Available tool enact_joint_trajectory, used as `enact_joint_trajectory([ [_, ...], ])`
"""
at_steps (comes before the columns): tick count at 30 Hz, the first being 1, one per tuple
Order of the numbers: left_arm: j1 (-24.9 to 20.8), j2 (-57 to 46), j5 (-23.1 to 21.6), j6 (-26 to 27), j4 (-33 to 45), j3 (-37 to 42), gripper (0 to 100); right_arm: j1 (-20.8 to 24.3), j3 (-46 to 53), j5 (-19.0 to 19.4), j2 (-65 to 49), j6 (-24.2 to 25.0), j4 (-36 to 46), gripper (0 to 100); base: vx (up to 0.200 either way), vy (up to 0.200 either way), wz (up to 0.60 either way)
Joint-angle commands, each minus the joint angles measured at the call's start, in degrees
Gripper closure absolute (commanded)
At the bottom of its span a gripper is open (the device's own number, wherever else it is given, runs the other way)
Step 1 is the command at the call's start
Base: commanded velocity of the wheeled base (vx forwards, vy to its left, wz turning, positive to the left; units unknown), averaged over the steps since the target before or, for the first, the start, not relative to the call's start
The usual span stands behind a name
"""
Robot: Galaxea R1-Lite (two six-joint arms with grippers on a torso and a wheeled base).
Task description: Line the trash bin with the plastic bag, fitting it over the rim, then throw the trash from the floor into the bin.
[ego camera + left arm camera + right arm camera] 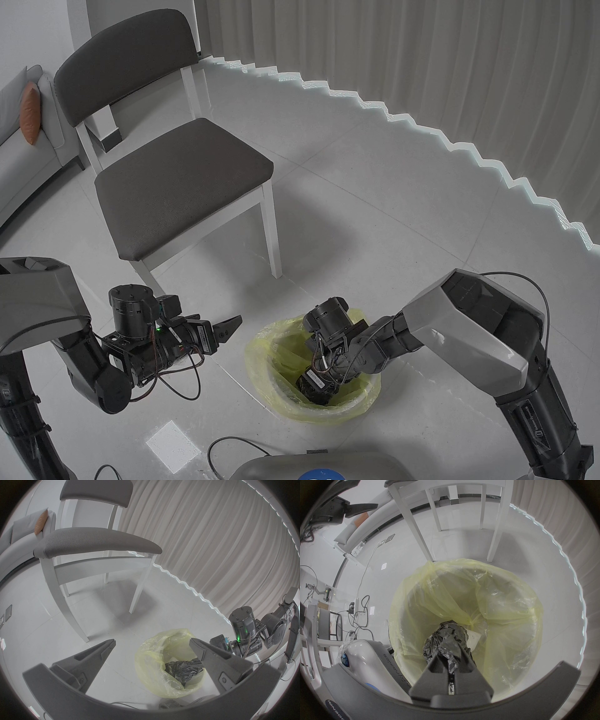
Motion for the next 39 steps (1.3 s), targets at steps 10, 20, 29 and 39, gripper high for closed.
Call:
enact_joint_trajectory([
  [10, 0.07, 0.26, 0.0, 0.05, -0.13, 0.0, 0, -0.06, -0.74, -0.03, 1.45, -0.09, -0.09, 100, 0.0, 0.0, 0.0],
  [20, 0.07, 0.79, 0.09, 0.05, -0.21, -0.09, 0, -0.24, -1.1, -0.03, 1.54, 0.0, -0.17, 0, 0.0, 0.0, 0.0],
  [29, -0.19, 2.46, 0.09, 0.14, -0.21, -0.09, 0, -0.24, -1.01, -1.0, 1.54, 0.0, -0.44, 0, 0.0, 0.0, 0.0],
  [39, -0.9, 12.04, 0.09, -4.96, -0.3, -2.91, 0, -0.06, -0.22, -1.79, -0.75, 2.02, -0.35, 0, 0.0, 0.0, 0.0],
])
